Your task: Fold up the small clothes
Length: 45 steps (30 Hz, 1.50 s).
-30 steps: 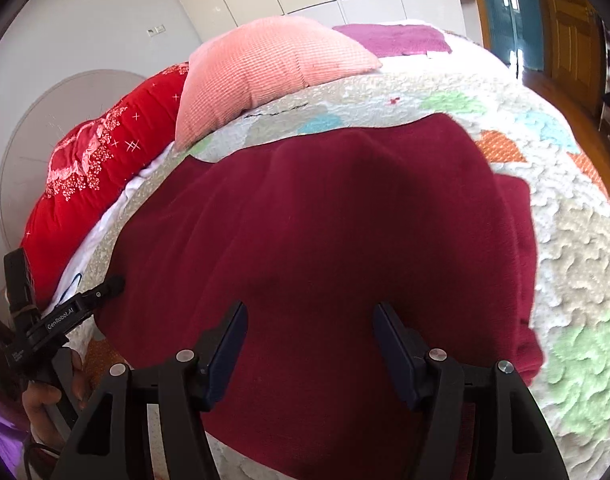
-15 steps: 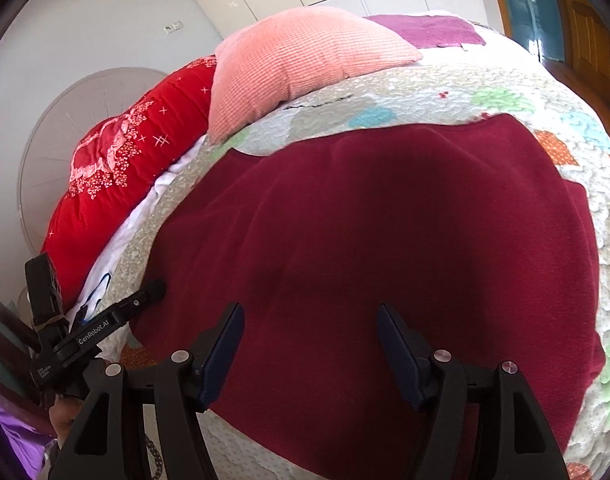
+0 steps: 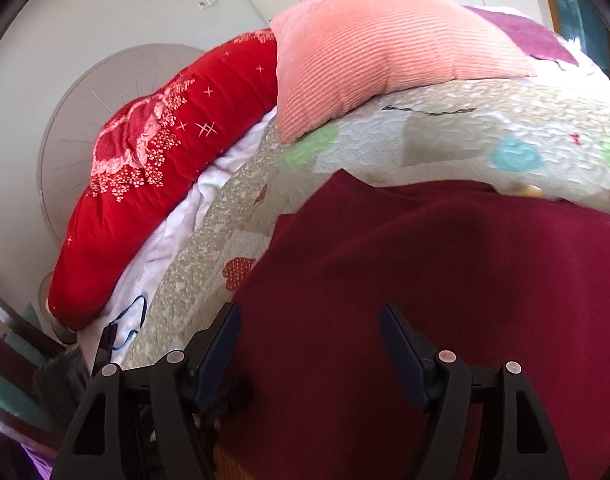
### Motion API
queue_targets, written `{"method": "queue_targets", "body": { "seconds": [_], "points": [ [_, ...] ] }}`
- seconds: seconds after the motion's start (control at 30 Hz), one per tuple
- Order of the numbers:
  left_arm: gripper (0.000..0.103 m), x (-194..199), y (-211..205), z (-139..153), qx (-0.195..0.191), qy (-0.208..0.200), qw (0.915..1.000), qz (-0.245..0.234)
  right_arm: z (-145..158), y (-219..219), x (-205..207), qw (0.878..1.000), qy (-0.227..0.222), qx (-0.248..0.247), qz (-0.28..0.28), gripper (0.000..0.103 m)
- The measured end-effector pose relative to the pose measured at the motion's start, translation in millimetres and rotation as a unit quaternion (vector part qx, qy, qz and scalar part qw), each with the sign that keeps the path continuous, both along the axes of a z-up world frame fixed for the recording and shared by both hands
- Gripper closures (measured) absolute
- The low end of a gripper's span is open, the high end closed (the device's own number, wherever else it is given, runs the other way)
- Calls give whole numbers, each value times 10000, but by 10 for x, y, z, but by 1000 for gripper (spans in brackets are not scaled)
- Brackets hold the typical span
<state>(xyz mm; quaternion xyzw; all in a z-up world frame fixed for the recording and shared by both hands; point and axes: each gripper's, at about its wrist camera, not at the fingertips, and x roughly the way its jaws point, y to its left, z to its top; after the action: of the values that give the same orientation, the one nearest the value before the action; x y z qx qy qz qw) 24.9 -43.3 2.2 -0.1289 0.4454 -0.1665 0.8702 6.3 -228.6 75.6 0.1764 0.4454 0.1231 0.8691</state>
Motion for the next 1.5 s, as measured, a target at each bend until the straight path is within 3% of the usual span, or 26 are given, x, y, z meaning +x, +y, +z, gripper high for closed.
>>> {"method": "queue_targets", "body": {
  "seconds": [0.13, 0.23, 0.33, 0.53, 0.6, 0.7, 0.73, 0.87, 0.93, 1.03, 1.17, 1.2, 1.23, 1.3, 1.4, 1.5],
  "points": [
    [26, -5, -11, -8, 34, -1, 10000, -2, -69, 246, 255, 9995, 87, -278, 141, 33],
    [25, 3, -4, -6, 15, 17, 10000, -1, -151, 409, 403, 9979, 241, -514, 314, 22],
    [25, 12, -7, -7, 16, 19, 10000, -1, -186, 511, 520, 9953, 292, -846, 361, 18],
    [25, 9, -2, -10, 6, 17, 10000, 3, -278, 743, 683, 9828, 395, -1711, 569, 14],
    [25, 10, -2, -11, 3, 18, 10000, 1, -362, 859, 735, 9733, 415, -2160, 651, 12],
    [25, 18, 0, -15, 4, 19, 10000, 8, -436, 969, 729, 9572, 209, -2790, 740, 19],
    [24, 26, -1, -16, 3, 21, 10000, 12, -425, 951, 705, 9561, 101, -2842, 710, 32],
    [20, 48, 1, -12, -89, 3, 10000, 6, -227, 674, 562, 9762, -176, -2054, 673, 78],
    [16, 50, -8, -9, -154, -12, 9999, -7, -115, 459, 466, 9873, -303, -1452, 560, 84],
    [16, 55, -61, 8, -167, -95, 9998, -65, -34, 254, 351, 9949, -410, -787, 484, 88],
    [17, 45, -151, 36, -174, -259, 9990, -325, -12, 250, 304, 9970, -456, -476, 407, 89],
    [26, 38, -170, 54, -247, -308, 9983, -437, -8, 239, 285, 9970, -485, -452, 392, 89],
    [46, 25, -192, 72, -320, -361, 9973, -556, -5, 234, 276, 9970, -516, -427, 389, 90],
    [69, 11, -256, 100, -252, -404, 9962, -732, 15, 194, 215, 9970, -607, -339, 353, 90],
    [81, -47, -275, 193, -323, -601, 9941, -845, 95, 65, 107, 9967, -749, -179, 252, 91],
    [85, -175, -298, 404, -579, -837, 9892, -1059, 289, -146, -41, 9954, -941, -14, 180, 91]
  ]
}}
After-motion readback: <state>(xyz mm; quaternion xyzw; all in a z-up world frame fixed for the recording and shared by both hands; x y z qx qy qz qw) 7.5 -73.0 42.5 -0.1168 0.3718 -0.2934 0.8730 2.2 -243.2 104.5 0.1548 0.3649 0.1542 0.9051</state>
